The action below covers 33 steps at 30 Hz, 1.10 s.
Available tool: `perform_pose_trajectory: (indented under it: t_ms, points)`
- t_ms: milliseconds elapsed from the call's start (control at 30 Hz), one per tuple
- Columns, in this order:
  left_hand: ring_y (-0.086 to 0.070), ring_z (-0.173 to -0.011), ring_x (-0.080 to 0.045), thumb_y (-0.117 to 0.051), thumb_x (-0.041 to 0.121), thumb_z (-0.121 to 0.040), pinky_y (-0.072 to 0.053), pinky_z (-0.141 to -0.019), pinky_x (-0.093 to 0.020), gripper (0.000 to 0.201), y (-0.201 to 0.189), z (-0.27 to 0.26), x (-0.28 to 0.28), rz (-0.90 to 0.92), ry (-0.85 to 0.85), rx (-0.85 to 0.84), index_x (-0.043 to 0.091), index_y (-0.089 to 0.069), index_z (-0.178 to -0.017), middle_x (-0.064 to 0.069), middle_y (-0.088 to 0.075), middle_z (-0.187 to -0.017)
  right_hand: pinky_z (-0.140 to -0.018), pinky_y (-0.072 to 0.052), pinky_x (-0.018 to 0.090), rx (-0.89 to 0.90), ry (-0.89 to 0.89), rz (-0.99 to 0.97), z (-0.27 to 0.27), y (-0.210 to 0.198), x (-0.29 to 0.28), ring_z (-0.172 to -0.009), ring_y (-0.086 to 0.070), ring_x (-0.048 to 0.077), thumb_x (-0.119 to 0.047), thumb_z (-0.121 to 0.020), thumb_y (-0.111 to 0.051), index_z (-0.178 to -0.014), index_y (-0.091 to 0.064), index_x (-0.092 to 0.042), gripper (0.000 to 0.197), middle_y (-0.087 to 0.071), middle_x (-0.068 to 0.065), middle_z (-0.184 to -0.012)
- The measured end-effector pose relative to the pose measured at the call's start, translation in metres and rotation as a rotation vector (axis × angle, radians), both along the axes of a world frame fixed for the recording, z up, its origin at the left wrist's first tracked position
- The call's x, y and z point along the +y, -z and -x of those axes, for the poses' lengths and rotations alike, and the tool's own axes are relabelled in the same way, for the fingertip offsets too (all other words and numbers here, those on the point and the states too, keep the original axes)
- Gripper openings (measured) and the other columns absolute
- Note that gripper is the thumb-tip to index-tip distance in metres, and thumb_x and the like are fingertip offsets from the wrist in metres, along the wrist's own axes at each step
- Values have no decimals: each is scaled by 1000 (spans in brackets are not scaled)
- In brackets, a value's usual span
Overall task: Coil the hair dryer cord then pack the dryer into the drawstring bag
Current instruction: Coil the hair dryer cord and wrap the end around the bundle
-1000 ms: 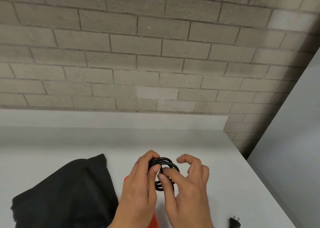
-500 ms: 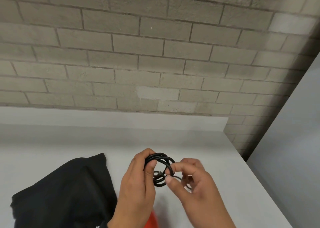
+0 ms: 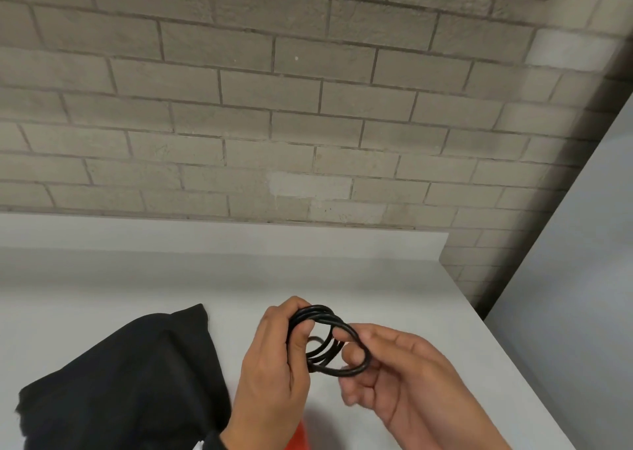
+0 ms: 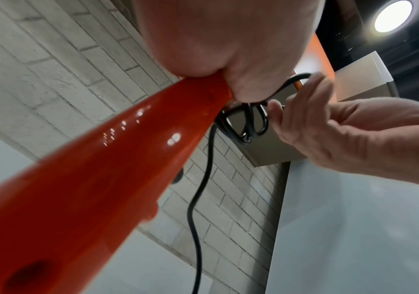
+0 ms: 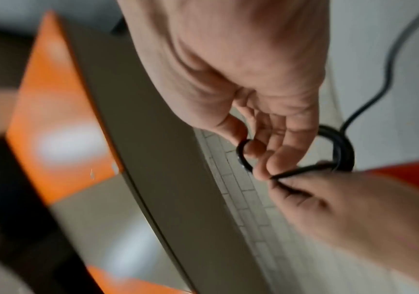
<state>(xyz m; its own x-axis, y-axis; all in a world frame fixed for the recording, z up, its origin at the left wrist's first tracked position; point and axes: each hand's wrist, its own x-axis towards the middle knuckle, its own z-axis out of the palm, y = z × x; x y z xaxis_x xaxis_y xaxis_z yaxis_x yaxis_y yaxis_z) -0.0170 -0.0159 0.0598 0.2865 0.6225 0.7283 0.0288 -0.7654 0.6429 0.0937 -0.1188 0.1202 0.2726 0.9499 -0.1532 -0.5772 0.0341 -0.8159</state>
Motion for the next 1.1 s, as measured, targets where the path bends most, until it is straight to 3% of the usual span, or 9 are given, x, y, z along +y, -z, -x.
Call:
perform_pose_trajectory:
  t_ms: [133,267,433,533,767,867,933,1000,1100]
  points:
    - [-57,-84,2,-41,33,-94,-43,-70,-5,24,4,1,8,72,-44,-14,23,-56,-110,19,-57,-88,-37,-39,27,194,10,-123,-8,3,-4,-37,-42,15,-17,-57,-89,-95,-71,10,51,-36,0,-42]
    - [-58,-78,-2,-40,40,-93,-47,-65,-12,25,5,2,12,121,-73,-25,31,-55,-110,19,-58,-93,-52,-41,28,-325,190,-217,-1,23,2,-54,-50,18,-54,-52,-86,-90,-75,-5,63,-54,3,-57]
    - [-59,-72,-4,-42,42,-95,-46,-61,-10,13,6,1,8,159,-77,-13,47,-53,-102,17,-60,-91,-64,-48,21,-922,323,-218,25,64,12,-70,-59,13,-33,-60,-83,-107,-68,-35,49,-63,-8,-94]
    - [-63,-72,-12,-44,40,-95,-50,-62,-16,14,6,1,5,205,-45,-19,48,-53,-101,11,-62,-89,-64,-47,13,-1128,435,-209,36,70,16,-74,-61,13,-44,-66,-77,-104,-69,-41,38,-60,-13,-101]
    - [-60,-77,-8,-41,37,-93,-48,-62,-13,21,5,4,10,129,-100,-30,35,-54,-109,11,-58,-84,-76,-55,22,-802,396,-207,26,54,12,-78,-73,16,-46,-72,-73,-75,-75,-24,22,-77,4,-75]
    - [-61,-76,-9,-45,33,-96,-47,-66,-11,18,5,5,13,129,-139,-41,29,-56,-110,15,-58,-82,-56,-59,33,-222,292,-217,12,34,-1,-48,-66,25,-54,-43,-90,-66,-72,-10,53,-56,8,-44]
    - [-64,-76,-13,-46,33,-98,-49,-67,-13,16,5,6,15,159,-138,-66,31,-56,-110,15,-59,-88,-31,-47,27,59,230,-175,-4,23,-14,-22,-43,14,-43,-29,-97,-67,-70,-3,62,-37,0,-35]
    - [-63,-85,-10,-45,37,-95,-52,-71,-20,21,5,7,17,150,-137,-68,29,-57,-110,17,-59,-99,-26,-34,15,67,143,-107,-19,18,-24,-16,-27,7,-41,-32,-97,-73,-69,2,66,-31,-1,-35]
    - [-58,-94,2,-43,37,-92,-49,-76,-16,27,5,8,18,139,-148,-62,24,-59,-111,22,-57,-107,-32,-34,19,-221,111,-32,-35,26,-30,-24,-28,11,-54,-40,-91,-80,-71,5,75,-37,6,-42]
